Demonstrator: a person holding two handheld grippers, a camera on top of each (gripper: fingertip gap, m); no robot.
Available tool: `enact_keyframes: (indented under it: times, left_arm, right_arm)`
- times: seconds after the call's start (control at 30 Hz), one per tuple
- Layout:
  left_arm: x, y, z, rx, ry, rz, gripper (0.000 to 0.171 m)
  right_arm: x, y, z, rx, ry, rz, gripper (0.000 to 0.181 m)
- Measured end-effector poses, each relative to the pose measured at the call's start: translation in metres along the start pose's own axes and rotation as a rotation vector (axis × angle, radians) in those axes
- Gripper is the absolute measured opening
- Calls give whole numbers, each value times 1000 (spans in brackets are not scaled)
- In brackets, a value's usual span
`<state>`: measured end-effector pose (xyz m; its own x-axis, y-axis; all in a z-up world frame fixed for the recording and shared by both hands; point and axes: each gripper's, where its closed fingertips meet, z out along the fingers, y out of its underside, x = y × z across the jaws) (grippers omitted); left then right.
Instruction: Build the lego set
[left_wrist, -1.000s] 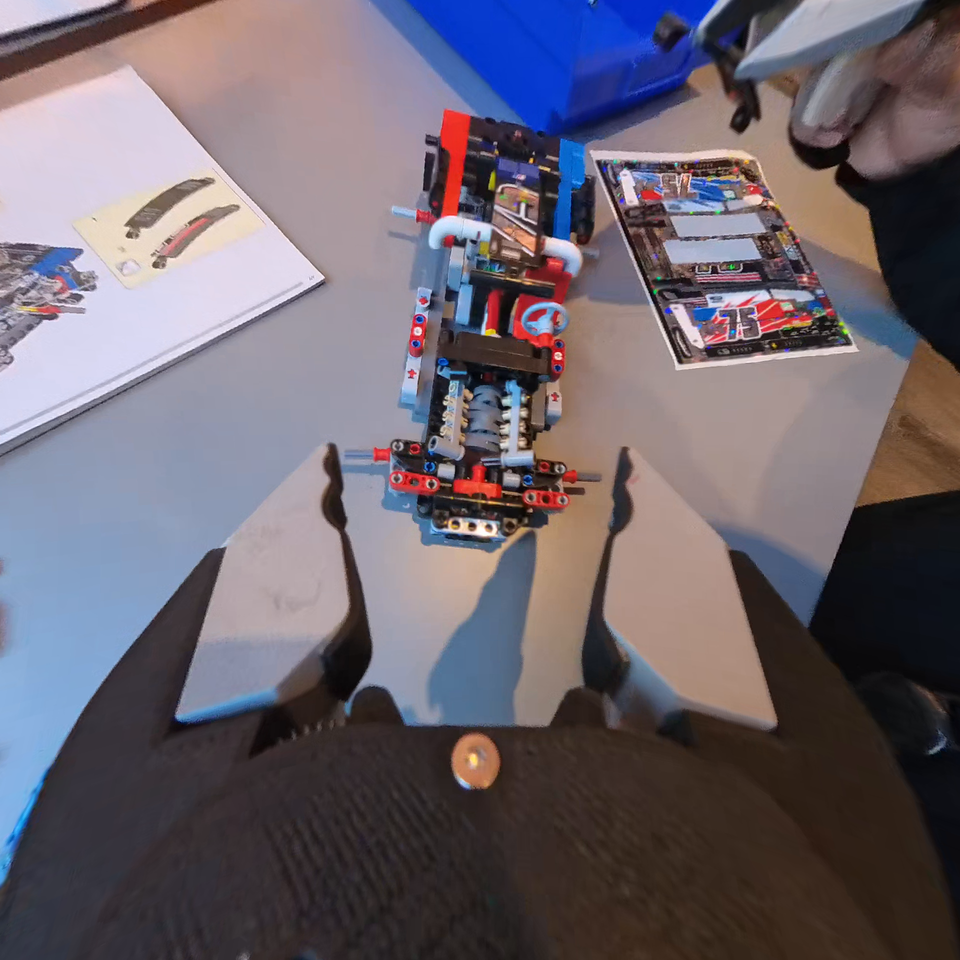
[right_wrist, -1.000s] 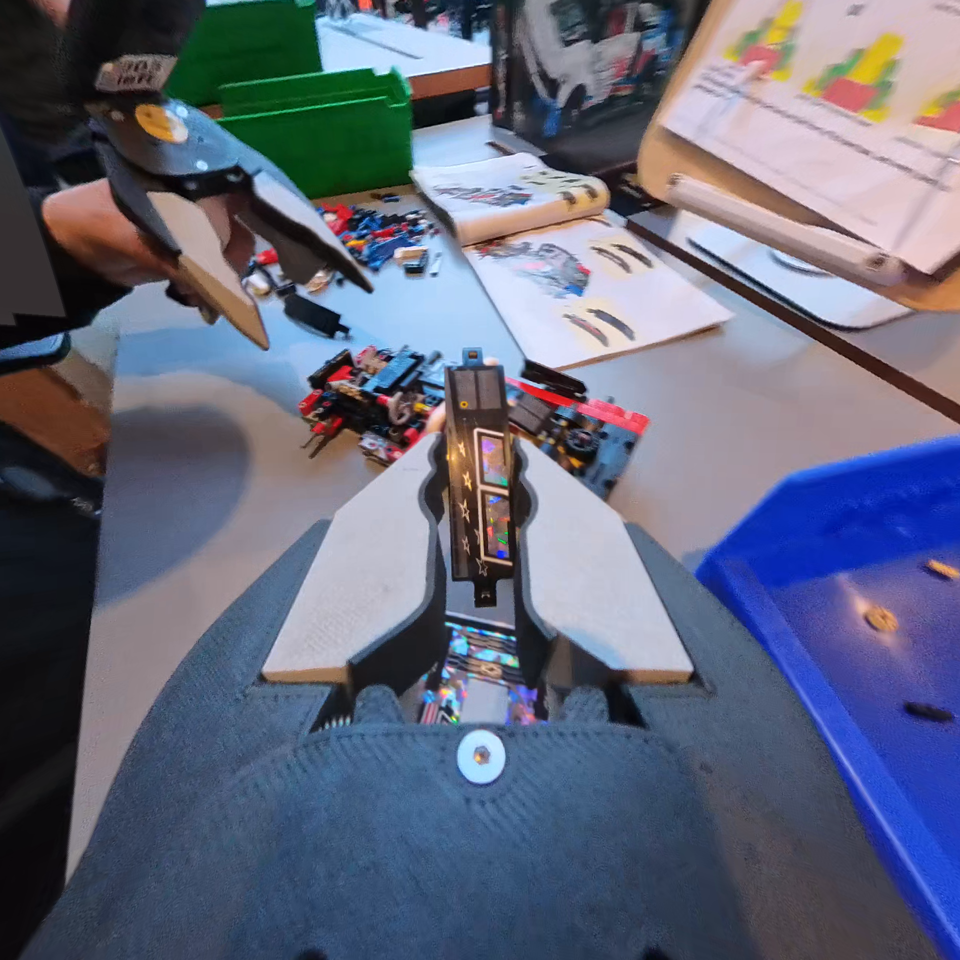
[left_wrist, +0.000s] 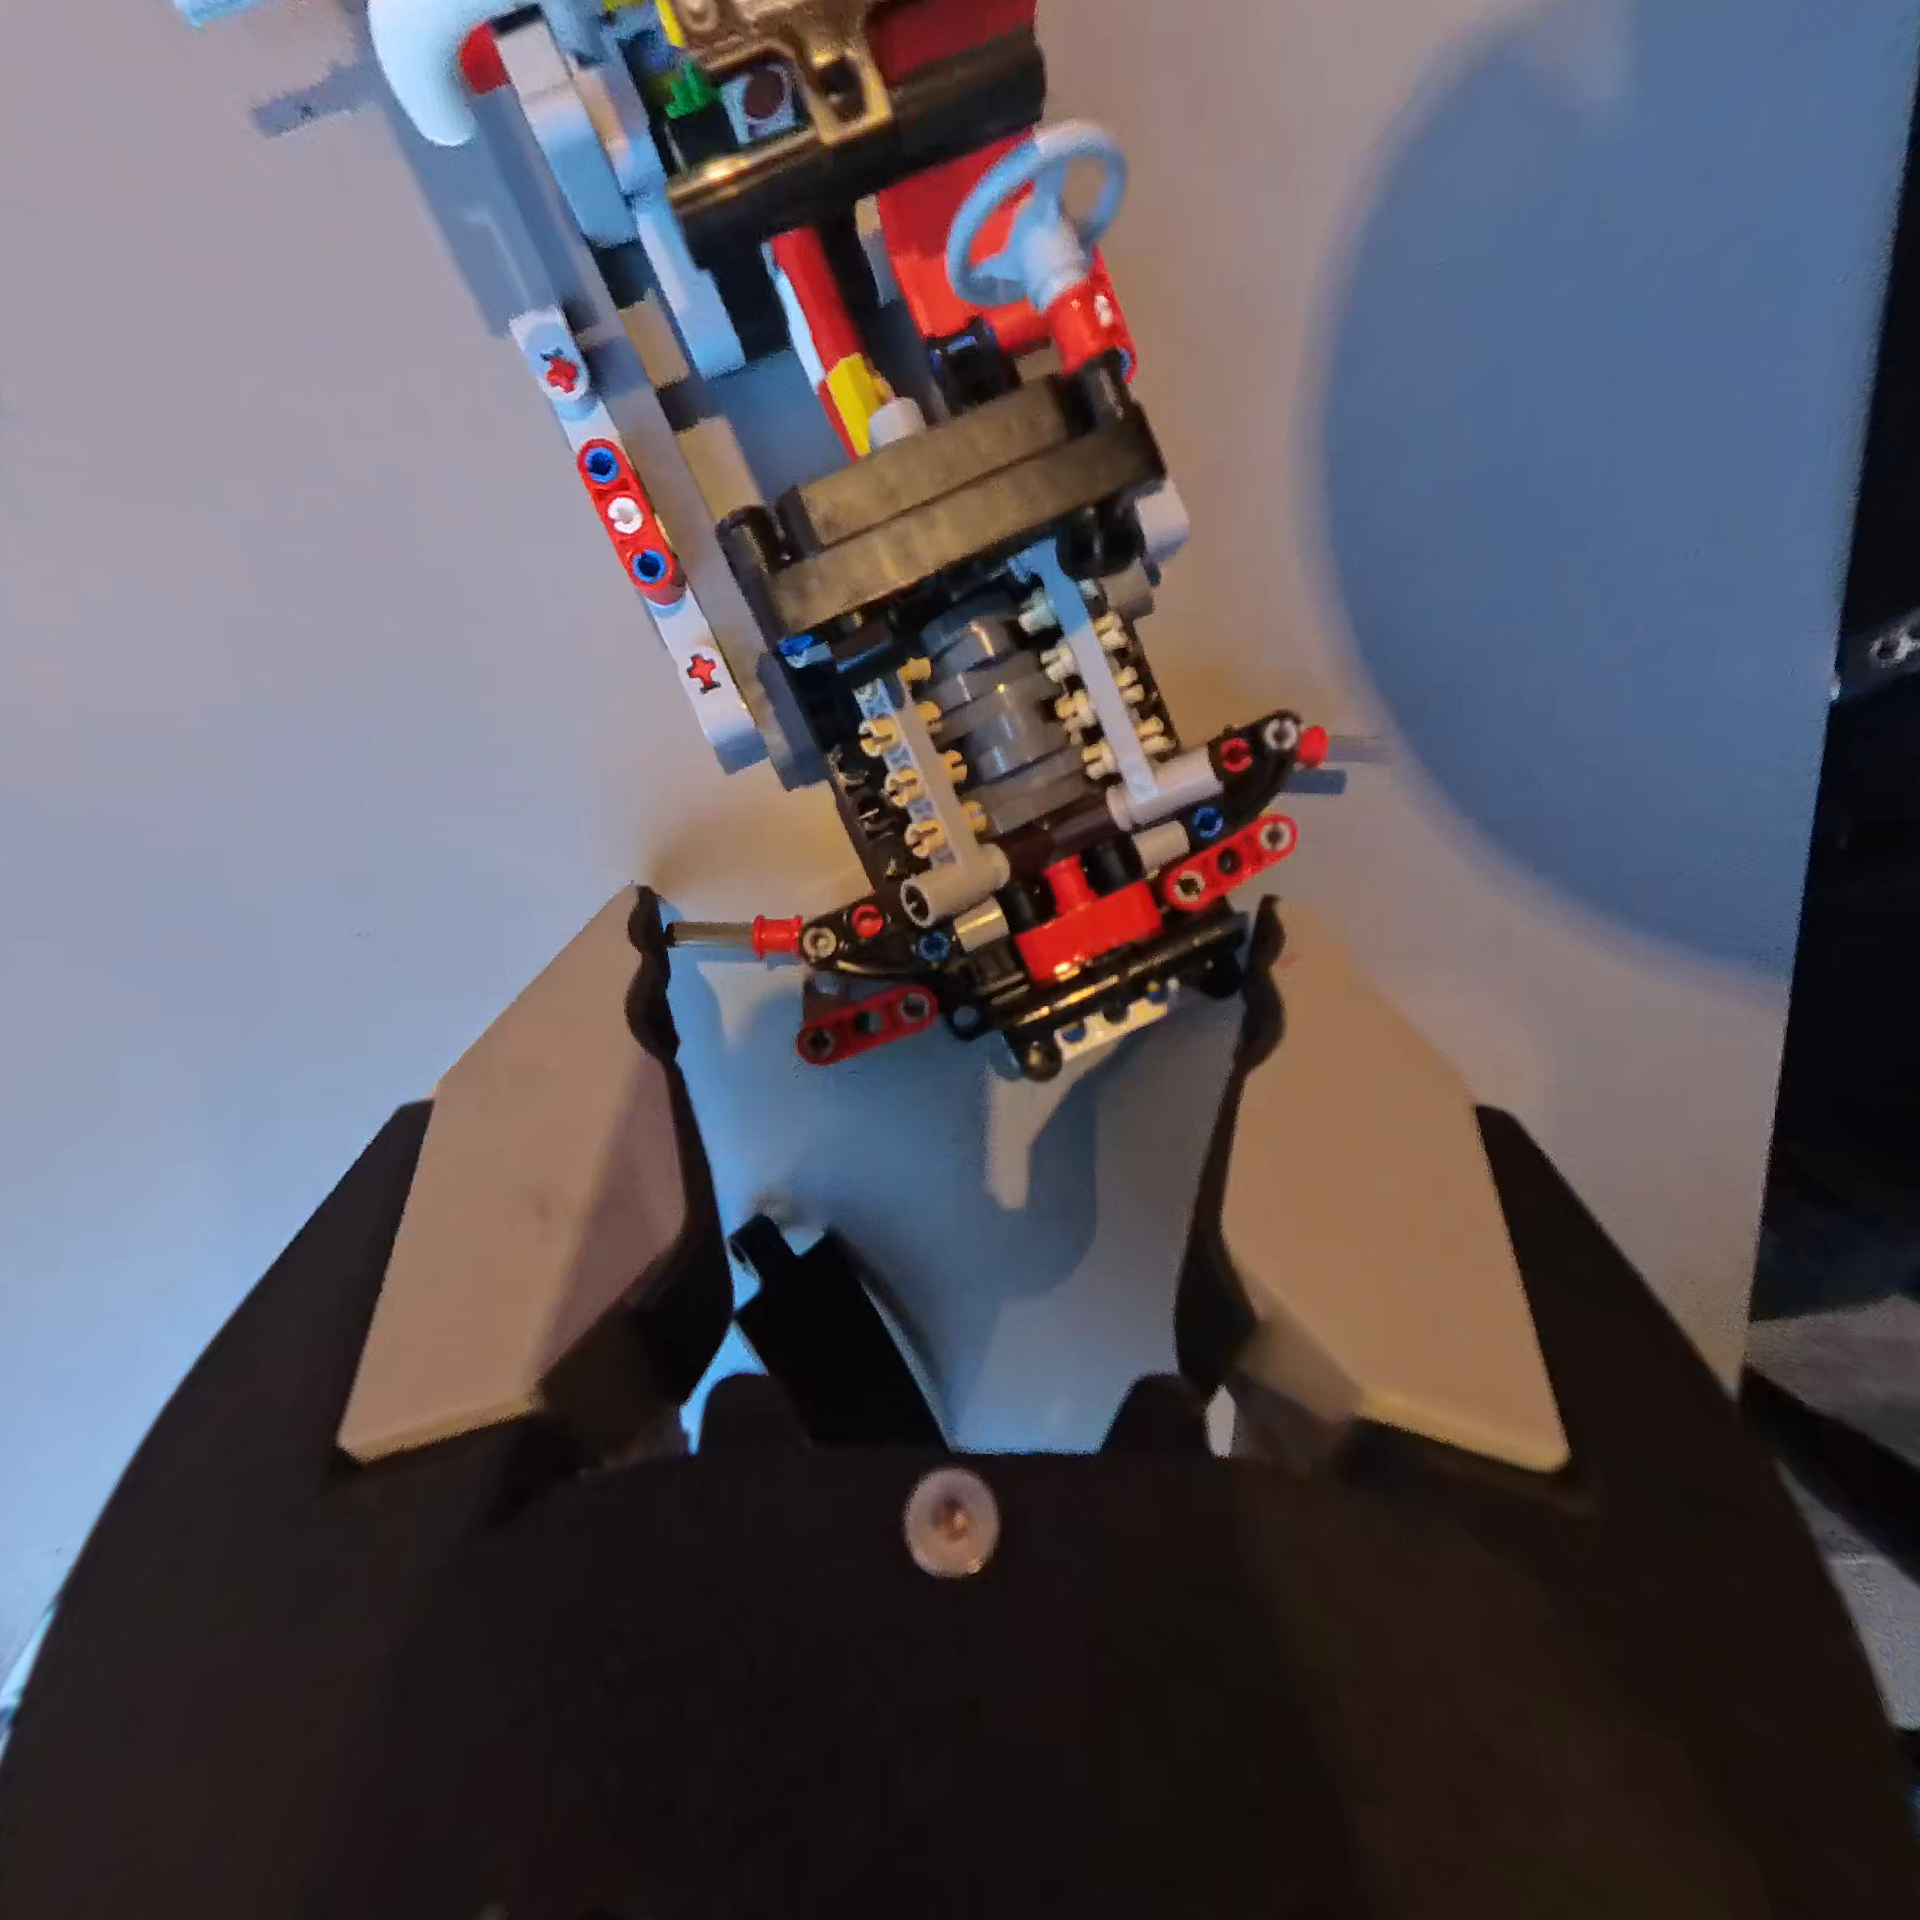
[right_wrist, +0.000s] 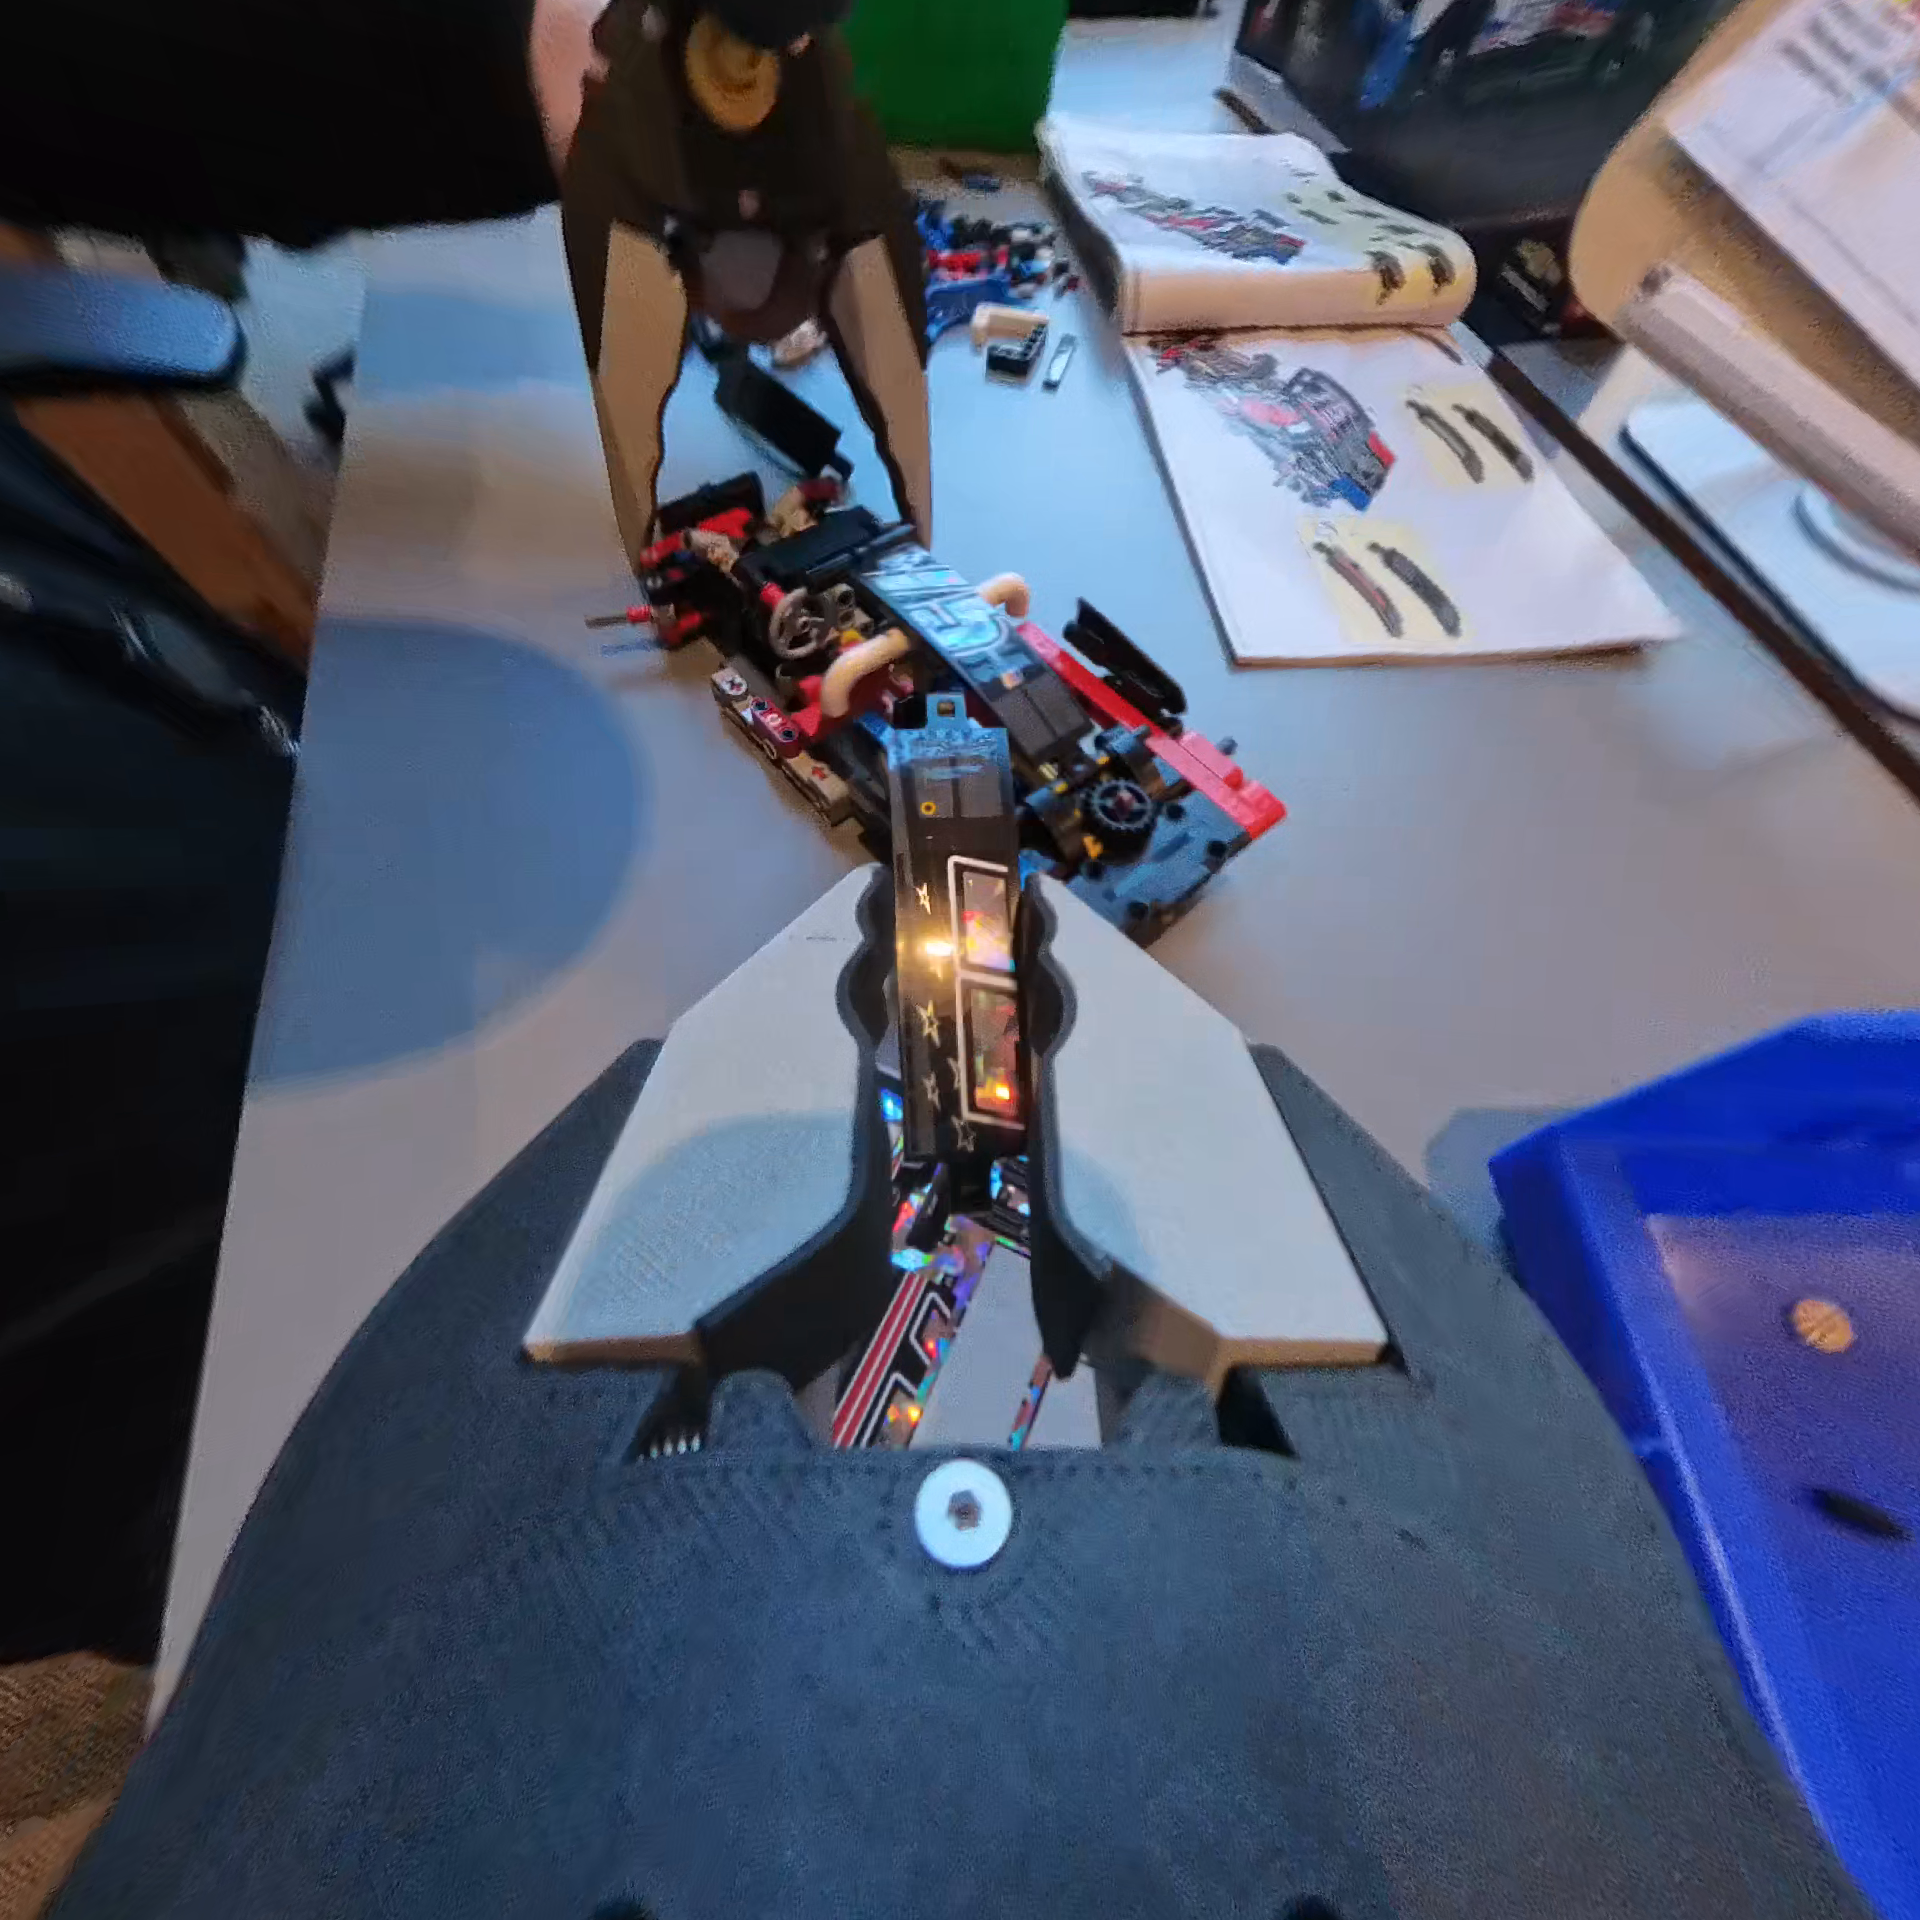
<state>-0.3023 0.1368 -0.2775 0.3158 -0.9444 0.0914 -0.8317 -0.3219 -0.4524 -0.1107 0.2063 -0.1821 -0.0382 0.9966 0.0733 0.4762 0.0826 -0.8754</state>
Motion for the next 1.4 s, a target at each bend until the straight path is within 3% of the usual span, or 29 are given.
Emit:
enact_keyframes:
  times: [0.2,0.63,0.73,0.8,0.9,1.03,1.17,1.4]
  left_arm:
    - [1,8,-3,-6,-12,-54,117]
    - [5,-3,-19,197,-212,-232,115]
    - [4,-8,-28,207,-253,-252,102]
    - [0,-15,-40,231,-305,-285,80]
    - [8,-45,-58,360,-286,-341,58]
    - [36,-103,-64,559,-164,-370,55]
    - [49,-143,-45,599,-204,-299,52]
    - [35,-175,-26,638,-336,-273,49]
  right_arm:
    - [-14,-12,15,-116,80,-265,20]
    - [-22,-29,25,-108,55,-325,20]
    - [-15,-30,24,-100,96,-298,20]
    - [-7,-33,23,-84,151,-255,20]
    - [-9,-53,27,36,188,-145,20]
    - [-21,-92,34,333,143,161,21]
    - [-23,-114,33,587,58,452,20]
    - [-9,-117,25,792,125,657,20]
